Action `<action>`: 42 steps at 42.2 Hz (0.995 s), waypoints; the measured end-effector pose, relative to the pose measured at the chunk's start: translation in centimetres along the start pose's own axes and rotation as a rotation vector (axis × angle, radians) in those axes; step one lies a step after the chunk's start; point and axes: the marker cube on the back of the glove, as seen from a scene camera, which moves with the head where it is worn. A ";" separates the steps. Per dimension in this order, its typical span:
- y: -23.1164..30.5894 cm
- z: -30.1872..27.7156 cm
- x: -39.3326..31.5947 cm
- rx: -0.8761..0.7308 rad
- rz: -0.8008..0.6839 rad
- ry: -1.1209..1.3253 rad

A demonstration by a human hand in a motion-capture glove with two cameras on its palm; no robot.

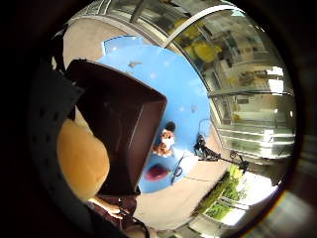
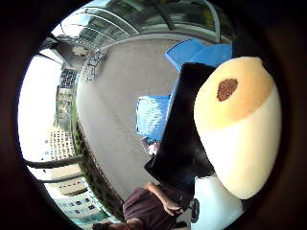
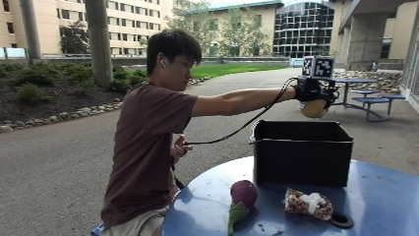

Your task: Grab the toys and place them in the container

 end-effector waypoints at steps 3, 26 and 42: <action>-0.2 0.9 -0.6 -0.069 0.005 0.002; 5.5 -3.3 4.9 -0.050 0.141 -0.070; 16.5 -5.6 16.2 -0.027 0.246 -0.030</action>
